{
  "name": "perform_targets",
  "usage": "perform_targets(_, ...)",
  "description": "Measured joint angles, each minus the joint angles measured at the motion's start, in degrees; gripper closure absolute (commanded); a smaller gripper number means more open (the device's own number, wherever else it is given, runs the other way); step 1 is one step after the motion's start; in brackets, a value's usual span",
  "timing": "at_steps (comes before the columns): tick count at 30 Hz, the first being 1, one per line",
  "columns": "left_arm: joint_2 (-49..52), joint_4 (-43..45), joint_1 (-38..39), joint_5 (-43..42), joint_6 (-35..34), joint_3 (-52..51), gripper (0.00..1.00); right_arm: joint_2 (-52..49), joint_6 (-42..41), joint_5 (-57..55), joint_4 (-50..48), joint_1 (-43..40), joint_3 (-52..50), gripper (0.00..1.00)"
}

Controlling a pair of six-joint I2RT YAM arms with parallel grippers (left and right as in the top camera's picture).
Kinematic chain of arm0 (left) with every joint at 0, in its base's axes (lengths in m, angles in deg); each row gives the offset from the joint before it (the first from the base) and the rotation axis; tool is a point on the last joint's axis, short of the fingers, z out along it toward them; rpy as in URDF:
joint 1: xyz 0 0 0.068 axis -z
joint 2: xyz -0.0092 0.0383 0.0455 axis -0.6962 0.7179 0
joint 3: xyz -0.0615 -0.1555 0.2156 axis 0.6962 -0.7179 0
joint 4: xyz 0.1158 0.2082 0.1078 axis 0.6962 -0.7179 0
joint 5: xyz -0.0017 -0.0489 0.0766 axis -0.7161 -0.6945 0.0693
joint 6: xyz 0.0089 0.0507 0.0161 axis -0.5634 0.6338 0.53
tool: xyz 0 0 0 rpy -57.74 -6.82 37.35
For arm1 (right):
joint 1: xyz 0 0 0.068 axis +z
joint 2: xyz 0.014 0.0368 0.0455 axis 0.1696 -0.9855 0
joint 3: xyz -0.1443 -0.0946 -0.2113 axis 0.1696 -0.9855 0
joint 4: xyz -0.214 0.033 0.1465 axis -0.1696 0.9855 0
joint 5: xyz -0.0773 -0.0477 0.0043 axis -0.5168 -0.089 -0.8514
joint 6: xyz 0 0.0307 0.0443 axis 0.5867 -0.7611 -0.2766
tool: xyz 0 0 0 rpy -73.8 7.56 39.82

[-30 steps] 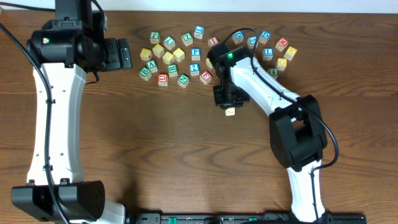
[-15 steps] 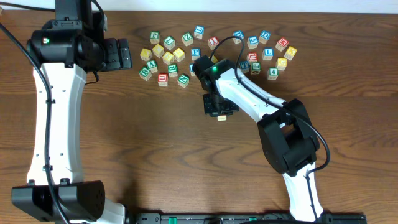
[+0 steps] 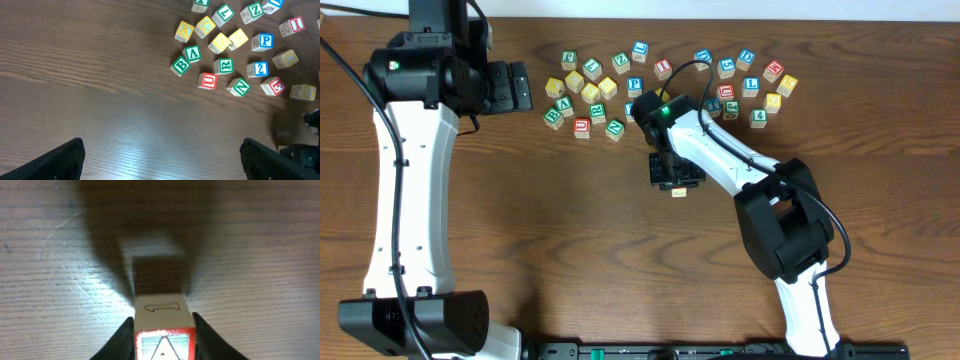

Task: Spell out AI2
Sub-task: 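Lift the A block and carry it toward the open table center, then lower the A block onto the table and open the right gripper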

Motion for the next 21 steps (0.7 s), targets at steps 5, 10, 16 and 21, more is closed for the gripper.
perform_targets(5, 0.0, 0.0, 0.0, 0.0, 0.0, 0.0, 0.02, 0.0, 0.0, 0.3, 0.8, -0.1, -0.1, 0.52)
perform_targets(10, 0.0, 0.0, 0.0, 0.0, 0.0, 0.0, 0.02, 0.0, 0.2, 0.8, 1.4, -0.1, -0.1, 0.54)
perform_targets(16, 0.0, 0.0, 0.0, 0.0, 0.0, 0.0, 0.02, 0.0, 1.7, 1.3, 3.5, -0.4, 2.6, 0.6)
perform_targets(21, 0.0, 0.0, 0.0, 0.0, 0.0, 0.0, 0.02, 0.0, 3.8, 1.9, 3.4, -1.5, 3.9, 0.64)
